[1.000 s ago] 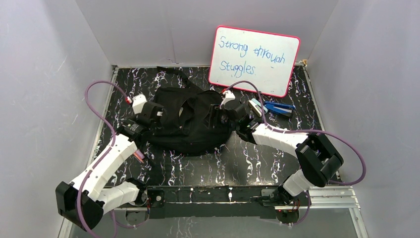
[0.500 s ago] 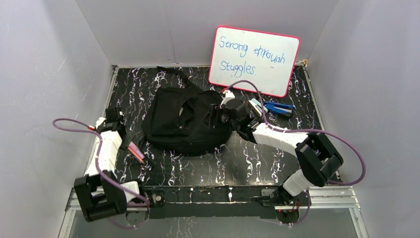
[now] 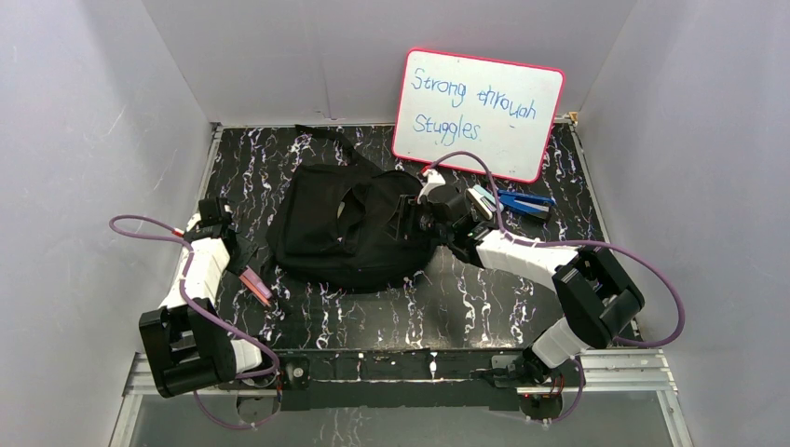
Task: Pack the student bag
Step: Pick up the stationery from the center of the board.
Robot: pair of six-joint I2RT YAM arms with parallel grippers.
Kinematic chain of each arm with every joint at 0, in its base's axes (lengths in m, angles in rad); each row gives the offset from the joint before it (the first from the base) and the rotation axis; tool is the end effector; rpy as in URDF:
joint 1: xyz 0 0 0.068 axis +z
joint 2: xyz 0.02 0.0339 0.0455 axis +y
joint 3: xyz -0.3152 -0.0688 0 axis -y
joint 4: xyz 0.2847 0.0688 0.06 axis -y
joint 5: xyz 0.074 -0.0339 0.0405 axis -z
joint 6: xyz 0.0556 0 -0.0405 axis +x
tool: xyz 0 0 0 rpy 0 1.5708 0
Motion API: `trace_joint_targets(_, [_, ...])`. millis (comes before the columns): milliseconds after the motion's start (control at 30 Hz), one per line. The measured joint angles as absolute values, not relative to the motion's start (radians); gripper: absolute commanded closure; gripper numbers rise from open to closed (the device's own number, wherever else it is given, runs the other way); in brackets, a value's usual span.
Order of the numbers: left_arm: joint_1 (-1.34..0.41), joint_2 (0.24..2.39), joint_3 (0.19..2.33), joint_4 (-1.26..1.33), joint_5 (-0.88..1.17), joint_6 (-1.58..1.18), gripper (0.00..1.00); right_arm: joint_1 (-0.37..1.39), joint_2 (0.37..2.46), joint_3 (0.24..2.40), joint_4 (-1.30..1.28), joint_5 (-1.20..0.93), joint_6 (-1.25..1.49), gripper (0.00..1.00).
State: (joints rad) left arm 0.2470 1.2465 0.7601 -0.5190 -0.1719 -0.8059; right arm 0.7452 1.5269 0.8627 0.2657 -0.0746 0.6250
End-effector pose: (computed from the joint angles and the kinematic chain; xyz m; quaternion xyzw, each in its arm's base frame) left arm 0.2578 0.0748 0.2235 -0.5014 0.8152 0.0026 0.2899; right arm 0.2813 0.2652 0.2499 -0.0706 0.8298 0.3738 0.4084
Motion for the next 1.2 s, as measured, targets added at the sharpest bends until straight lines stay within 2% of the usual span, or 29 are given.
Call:
trace_joint_targets(767, [0.273,1.391,0.7,-0.412,-0.171,-0.818,0.7,0.715,1.526,0.819,0.265,-0.086,0.63,0.36])
trace_joint_targets(1067, [0.273,1.391,0.702,-0.4,-0.168,-0.807,0.79,0.709,1.509,0.789,0.266,-0.086,0.636,0.35])
trace_joint_targets(1200, [0.273,1.343,0.709,-0.432,-0.171,-0.792,0.8,0.707,1.483,0.788,0.265,-0.081,0.636,0.35])
